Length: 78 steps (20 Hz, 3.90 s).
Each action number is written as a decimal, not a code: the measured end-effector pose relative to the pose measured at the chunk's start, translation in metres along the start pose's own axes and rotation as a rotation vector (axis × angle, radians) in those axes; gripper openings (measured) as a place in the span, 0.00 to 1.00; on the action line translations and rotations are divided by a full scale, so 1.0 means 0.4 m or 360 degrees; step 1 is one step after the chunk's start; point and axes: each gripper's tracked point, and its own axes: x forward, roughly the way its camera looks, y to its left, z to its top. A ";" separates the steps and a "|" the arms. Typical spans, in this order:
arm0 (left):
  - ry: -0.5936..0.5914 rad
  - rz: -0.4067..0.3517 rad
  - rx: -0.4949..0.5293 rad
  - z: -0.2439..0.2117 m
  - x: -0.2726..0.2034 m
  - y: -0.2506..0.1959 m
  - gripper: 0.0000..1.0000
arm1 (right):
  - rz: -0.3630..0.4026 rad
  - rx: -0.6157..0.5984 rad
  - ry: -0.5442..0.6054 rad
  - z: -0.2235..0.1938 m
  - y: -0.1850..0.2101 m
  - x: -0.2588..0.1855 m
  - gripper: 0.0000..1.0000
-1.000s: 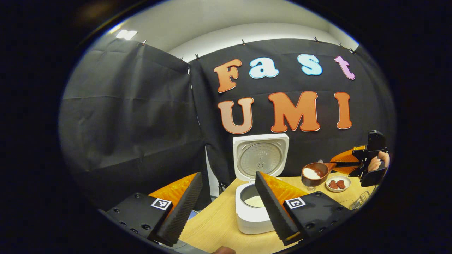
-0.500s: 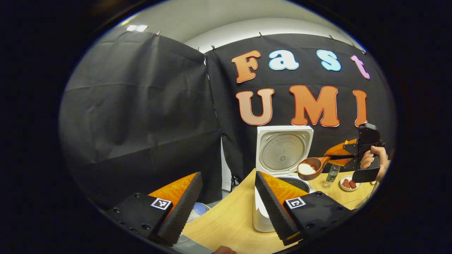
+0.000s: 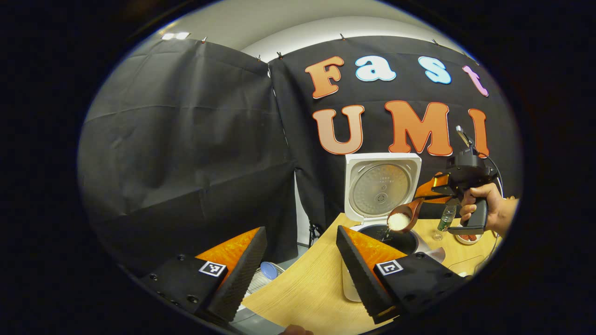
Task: Close the left gripper, press the button to open the rice cooker; take a wooden spoon from the chopstick holder with the right hand, scoop a spoonful of rice and pour it into the rice cooker, then put the wooden spoon back into the chopstick holder.
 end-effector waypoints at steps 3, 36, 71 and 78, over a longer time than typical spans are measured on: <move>0.0015 0.0011 -0.0016 -0.004 0.000 0.000 1.00 | 0.0006 -0.0197 -0.0013 -0.006 0.037 0.009 0.08; 0.0063 0.0092 -0.0028 -0.030 -0.030 -0.006 0.97 | 0.0128 -0.1543 -0.0379 0.005 0.236 -0.044 0.08; -0.0055 -0.0386 -0.0012 0.079 -0.237 -0.475 0.97 | -0.0405 -0.0143 -0.0402 0.047 -0.611 -0.792 0.08; -0.0042 -0.0505 0.0001 0.077 -0.273 -0.601 0.96 | -0.0627 0.0008 -0.0493 0.028 -0.842 -0.965 0.08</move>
